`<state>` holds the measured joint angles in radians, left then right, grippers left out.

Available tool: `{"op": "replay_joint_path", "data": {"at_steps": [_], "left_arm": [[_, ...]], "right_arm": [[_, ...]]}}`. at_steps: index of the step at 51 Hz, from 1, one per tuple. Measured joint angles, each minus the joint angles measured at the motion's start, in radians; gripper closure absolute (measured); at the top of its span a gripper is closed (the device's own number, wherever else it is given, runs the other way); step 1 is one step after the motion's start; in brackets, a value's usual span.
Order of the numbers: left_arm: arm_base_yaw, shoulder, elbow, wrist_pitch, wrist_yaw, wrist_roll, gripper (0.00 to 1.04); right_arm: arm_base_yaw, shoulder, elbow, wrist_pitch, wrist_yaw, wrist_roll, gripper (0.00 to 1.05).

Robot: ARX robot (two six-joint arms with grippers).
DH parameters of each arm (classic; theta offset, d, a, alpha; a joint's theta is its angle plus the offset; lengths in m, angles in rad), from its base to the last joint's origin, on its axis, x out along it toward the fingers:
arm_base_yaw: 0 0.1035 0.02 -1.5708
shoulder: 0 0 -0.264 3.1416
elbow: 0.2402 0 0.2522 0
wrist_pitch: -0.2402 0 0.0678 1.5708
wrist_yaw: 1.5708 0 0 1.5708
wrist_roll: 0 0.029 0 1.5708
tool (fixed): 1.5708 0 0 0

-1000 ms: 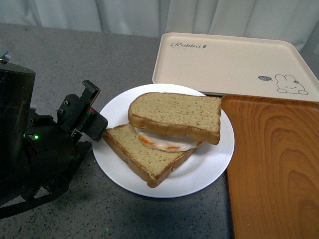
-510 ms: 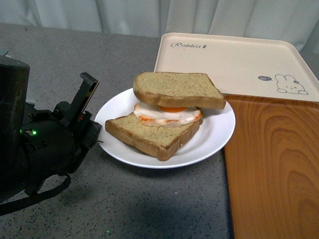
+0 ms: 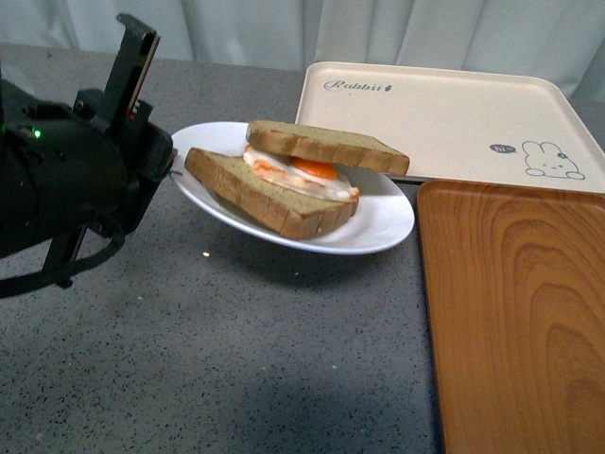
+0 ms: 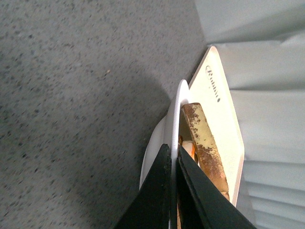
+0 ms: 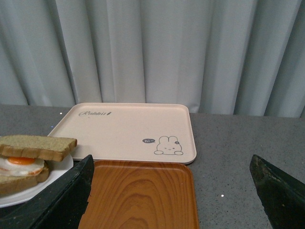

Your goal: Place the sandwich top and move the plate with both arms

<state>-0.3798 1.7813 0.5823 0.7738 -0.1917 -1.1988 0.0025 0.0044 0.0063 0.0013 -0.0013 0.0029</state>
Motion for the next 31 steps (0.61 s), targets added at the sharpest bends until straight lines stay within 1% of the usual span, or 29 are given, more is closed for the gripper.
{"op": "replay_joint_path", "data": {"at_steps": [10, 20, 31], "left_arm": [[0.006, 0.050, 0.165, -0.087, -0.023, -0.019, 1.01], [-0.003, 0.068, 0.276, -0.110, -0.034, -0.035, 1.01], [-0.044, 0.166, 0.428, -0.148, -0.047, -0.084, 1.01]], "right_arm": [[0.000, 0.000, 0.000, 0.000, 0.000, 0.000, 0.09], [0.000, 0.000, 0.000, 0.000, 0.000, 0.000, 0.09], [0.000, 0.000, 0.000, 0.000, 0.000, 0.000, 0.09]]}}
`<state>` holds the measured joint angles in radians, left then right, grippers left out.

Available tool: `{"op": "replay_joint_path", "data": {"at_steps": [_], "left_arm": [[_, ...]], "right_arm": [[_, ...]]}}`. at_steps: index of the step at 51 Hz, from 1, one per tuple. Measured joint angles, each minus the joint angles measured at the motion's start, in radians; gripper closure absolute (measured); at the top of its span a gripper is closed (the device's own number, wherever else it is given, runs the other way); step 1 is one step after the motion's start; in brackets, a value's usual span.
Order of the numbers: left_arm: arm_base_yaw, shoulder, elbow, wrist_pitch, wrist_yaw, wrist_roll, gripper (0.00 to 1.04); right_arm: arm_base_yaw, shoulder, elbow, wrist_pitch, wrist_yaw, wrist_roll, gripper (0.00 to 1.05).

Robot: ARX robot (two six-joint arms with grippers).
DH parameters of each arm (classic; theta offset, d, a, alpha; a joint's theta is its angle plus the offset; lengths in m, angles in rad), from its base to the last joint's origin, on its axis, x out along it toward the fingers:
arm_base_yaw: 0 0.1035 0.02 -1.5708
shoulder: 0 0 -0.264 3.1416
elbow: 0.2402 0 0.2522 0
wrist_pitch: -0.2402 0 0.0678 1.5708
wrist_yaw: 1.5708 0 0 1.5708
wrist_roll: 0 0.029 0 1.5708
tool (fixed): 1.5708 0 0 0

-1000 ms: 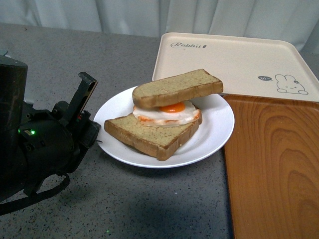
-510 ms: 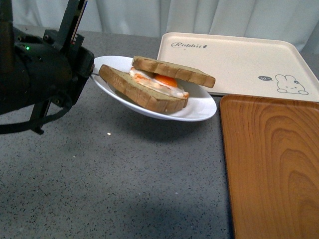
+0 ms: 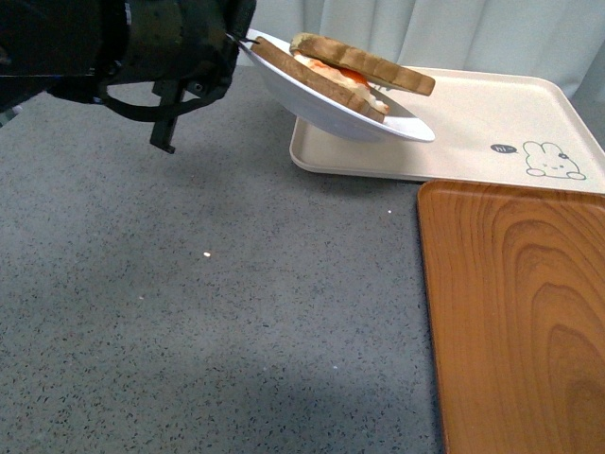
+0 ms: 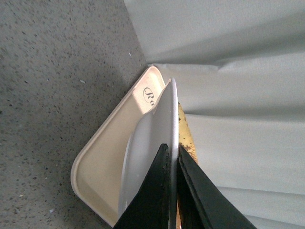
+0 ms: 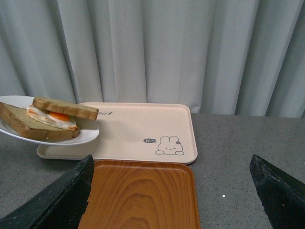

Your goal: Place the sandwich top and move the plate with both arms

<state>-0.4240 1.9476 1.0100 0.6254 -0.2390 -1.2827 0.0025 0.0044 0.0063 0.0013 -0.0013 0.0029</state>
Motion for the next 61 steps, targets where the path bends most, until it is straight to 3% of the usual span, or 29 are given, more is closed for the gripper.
{"op": "replay_joint_path", "data": {"at_steps": [18, 30, 37, 49, 59, 61], "left_arm": [[-0.075, 0.176, 0.145, -0.019, -0.013, -0.090, 1.01], [-0.081, 0.240, 0.200, -0.075, -0.008, -0.110, 1.00], [-0.047, 0.240, 0.173, -0.126, -0.016, -0.053, 0.72], [0.029, 0.200, 0.058, -0.158, -0.039, 0.069, 0.35], [0.098, 0.119, -0.034, -0.146, -0.055, 0.169, 0.08], [0.113, 0.119, -0.077, -0.018, -0.052, 0.259, 0.12]], "right_arm": [[0.000, 0.000, 0.000, 0.000, 0.000, 0.000, 0.09], [0.000, 0.000, 0.000, 0.000, 0.000, 0.000, 0.09], [0.000, 0.000, 0.000, 0.000, 0.000, 0.000, 0.09], [0.000, 0.000, 0.000, 0.000, 0.000, 0.000, 0.09], [0.000, 0.000, 0.000, 0.000, 0.000, 0.000, 0.09], [0.000, 0.000, 0.000, 0.000, 0.000, 0.000, 0.09]]}}
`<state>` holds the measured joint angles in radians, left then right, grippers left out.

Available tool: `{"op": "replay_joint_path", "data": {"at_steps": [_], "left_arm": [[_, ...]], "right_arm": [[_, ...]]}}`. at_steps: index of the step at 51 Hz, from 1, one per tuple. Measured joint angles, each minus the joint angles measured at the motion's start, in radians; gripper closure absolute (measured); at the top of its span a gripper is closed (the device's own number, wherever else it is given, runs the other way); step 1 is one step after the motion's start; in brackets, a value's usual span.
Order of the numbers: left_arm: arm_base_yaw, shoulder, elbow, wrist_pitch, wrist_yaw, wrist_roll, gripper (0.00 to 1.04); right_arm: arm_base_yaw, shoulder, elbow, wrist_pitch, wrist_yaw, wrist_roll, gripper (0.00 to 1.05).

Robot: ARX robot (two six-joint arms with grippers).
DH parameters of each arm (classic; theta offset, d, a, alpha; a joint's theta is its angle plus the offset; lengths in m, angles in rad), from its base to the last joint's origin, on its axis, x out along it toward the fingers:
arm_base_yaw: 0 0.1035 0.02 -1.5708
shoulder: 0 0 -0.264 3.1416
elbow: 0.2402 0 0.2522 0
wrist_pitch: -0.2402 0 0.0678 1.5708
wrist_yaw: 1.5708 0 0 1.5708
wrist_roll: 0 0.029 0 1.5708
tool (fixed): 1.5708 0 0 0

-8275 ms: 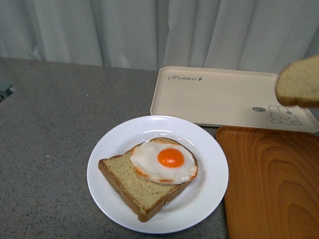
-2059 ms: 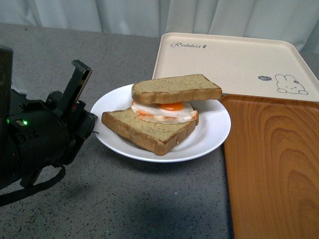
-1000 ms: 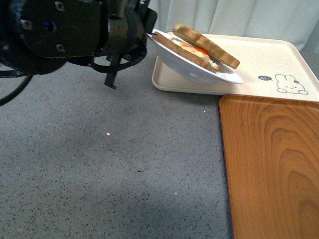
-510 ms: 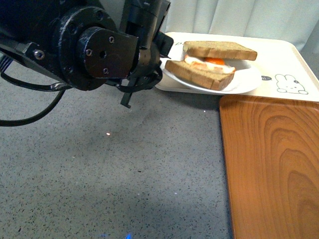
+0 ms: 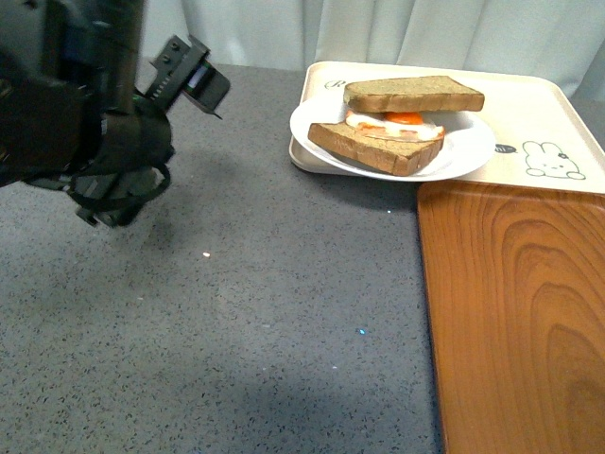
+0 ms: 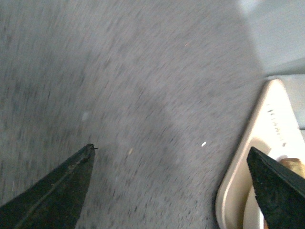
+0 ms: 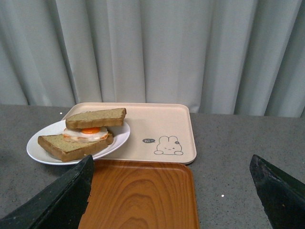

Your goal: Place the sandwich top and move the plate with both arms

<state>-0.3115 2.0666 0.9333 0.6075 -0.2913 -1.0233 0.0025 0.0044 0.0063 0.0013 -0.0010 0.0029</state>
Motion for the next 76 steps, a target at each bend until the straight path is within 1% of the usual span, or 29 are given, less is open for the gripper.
{"op": "replay_joint_path", "data": {"at_steps": [1, 4, 5, 7, 8, 10, 12, 16, 17, 19, 23, 24, 27, 29, 33, 37, 39, 40, 42, 43, 44, 47, 52, 70, 71, 76], "left_arm": [[0.009, -0.001, -0.025, 0.080, 0.007, 0.051, 0.15], [0.045, -0.014, -0.135, 0.350, 0.055, 0.300, 0.25], [0.052, -0.019, -0.158, 0.391, 0.063, 0.343, 0.27], [0.080, -0.059, -0.249, 0.531, 0.088, 0.484, 0.34], [0.088, -0.072, -0.270, 0.559, 0.095, 0.523, 0.35], [0.120, -0.139, -0.347, 0.648, 0.125, 0.677, 0.43], [0.145, -0.199, -0.399, 0.686, 0.141, 0.748, 0.48], [0.211, -0.340, -0.507, 0.715, 0.200, 0.876, 0.61], [0.221, -0.358, -0.523, 0.716, 0.217, 0.894, 0.62], [0.266, -0.423, -0.586, 0.715, 0.265, 0.927, 0.70], [0.305, -0.523, -0.688, 0.671, 0.276, 0.968, 0.82], [0.307, -0.530, -0.695, 0.666, 0.276, 0.968, 0.83], [0.311, -0.716, -0.790, 0.511, 0.286, 0.991, 0.98], [0.311, -0.787, -0.814, 0.463, 0.290, 0.993, 1.01], [0.311, -0.996, -0.872, 0.320, 0.292, 1.002, 1.01], [0.311, -1.263, -0.915, 0.102, 0.291, 1.005, 1.01], [0.311, -1.416, -0.915, -0.063, 0.291, 1.007, 1.01], [0.311, -1.461, -0.915, -0.106, 0.291, 1.008, 1.01], [0.311, -1.643, -0.915, -0.285, 0.293, 1.010, 1.01], [0.311, -1.684, -0.915, -0.326, 0.293, 1.010, 1.01], [0.311, -1.806, -0.915, -0.429, 0.292, 1.012, 1.01], [0.311, -1.978, -0.915, -0.561, 0.291, 1.013, 1.01], [0.311, -2.054, -0.915, -0.603, 0.291, 1.015, 1.01], [0.311, -2.061, -0.915, -0.607, 0.291, 1.015, 1.00], [0.311, -2.061, -0.915, -0.607, 0.291, 1.015, 0.99], [0.311, -2.061, -0.915, -0.607, 0.291, 1.015, 0.83]], "right_arm": [[0.000, 0.000, 0.000, 0.000, 0.000, 0.000, 0.09], [0.000, 0.000, 0.000, 0.000, 0.000, 0.000, 0.09], [0.000, 0.000, 0.000, 0.000, 0.000, 0.000, 0.09], [0.000, 0.000, 0.000, 0.000, 0.000, 0.000, 0.09], [0.000, 0.000, 0.000, 0.000, 0.000, 0.000, 0.09], [0.000, 0.000, 0.000, 0.000, 0.000, 0.000, 0.09], [0.000, 0.000, 0.000, 0.000, 0.000, 0.000, 0.09], [0.000, 0.000, 0.000, 0.000, 0.000, 0.000, 0.09], [0.000, 0.000, 0.000, 0.000, 0.000, 0.000, 0.09], [0.000, 0.000, 0.000, 0.000, 0.000, 0.000, 0.09], [0.000, 0.000, 0.000, 0.000, 0.000, 0.000, 0.09], [0.000, 0.000, 0.000, 0.000, 0.000, 0.000, 0.09], [0.000, 0.000, 0.000, 0.000, 0.000, 0.000, 0.09], [0.000, 0.000, 0.000, 0.000, -0.001, 0.000, 0.09], [0.000, 0.000, 0.000, 0.000, 0.000, 0.000, 0.09], [0.000, 0.000, 0.000, 0.000, 0.000, 0.000, 0.09], [0.000, 0.000, 0.000, 0.000, 0.000, 0.000, 0.09], [0.000, 0.000, 0.000, 0.000, 0.000, 0.000, 0.09], [0.000, 0.000, 0.000, 0.000, 0.000, 0.000, 0.09], [0.000, 0.000, 0.000, 0.000, 0.000, 0.000, 0.09], [0.000, 0.000, 0.000, 0.000, 0.000, 0.000, 0.09], [0.000, 0.000, 0.000, 0.000, 0.000, 0.000, 0.09], [0.000, 0.000, 0.000, 0.000, 0.000, 0.000, 0.09], [0.000, 0.000, 0.000, 0.000, 0.000, 0.000, 0.09], [0.000, 0.000, 0.000, 0.000, 0.000, 0.000, 0.09], [0.000, 0.000, 0.000, 0.000, 0.000, 0.000, 0.09]]}}
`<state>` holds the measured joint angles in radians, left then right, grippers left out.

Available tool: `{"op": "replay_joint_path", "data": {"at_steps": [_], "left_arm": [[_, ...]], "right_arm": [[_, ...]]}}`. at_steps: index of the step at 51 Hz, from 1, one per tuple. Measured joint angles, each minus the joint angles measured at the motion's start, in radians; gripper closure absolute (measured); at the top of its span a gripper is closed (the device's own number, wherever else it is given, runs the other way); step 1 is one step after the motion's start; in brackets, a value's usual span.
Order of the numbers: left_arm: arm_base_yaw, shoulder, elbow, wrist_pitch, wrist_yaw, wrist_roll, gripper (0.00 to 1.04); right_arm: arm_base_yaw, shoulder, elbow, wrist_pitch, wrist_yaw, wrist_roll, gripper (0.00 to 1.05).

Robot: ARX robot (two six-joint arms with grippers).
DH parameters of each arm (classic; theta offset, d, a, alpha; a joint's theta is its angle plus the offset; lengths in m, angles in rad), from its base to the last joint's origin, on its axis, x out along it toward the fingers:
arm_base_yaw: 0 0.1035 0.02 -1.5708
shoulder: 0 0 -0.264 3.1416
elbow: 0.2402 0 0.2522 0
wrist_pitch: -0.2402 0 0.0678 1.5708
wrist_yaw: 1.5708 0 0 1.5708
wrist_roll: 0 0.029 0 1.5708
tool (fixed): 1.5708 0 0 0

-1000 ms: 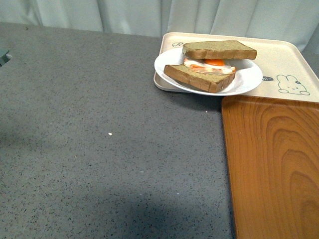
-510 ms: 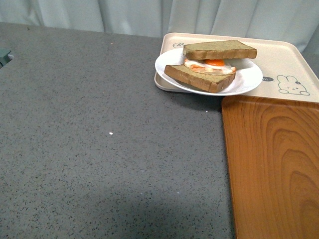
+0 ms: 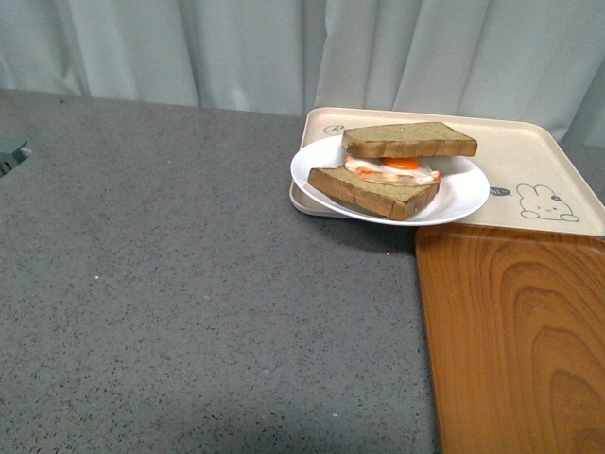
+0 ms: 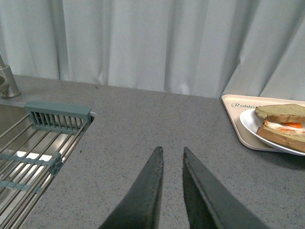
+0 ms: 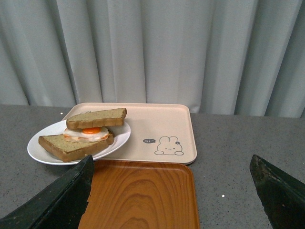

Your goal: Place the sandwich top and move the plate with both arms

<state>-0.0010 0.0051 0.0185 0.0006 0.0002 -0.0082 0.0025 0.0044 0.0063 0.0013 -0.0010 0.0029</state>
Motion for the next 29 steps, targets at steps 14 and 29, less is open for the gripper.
{"op": "replay_joint_path", "data": {"at_steps": [14, 29], "left_arm": [[0.000, 0.000, 0.000, 0.000, 0.000, 0.000, 0.37], [0.000, 0.000, 0.000, 0.000, 0.000, 0.001, 0.06]], "right_arm": [[0.000, 0.000, 0.000, 0.000, 0.000, 0.000, 0.09], [0.000, 0.000, 0.000, 0.000, 0.000, 0.000, 0.09]]}}
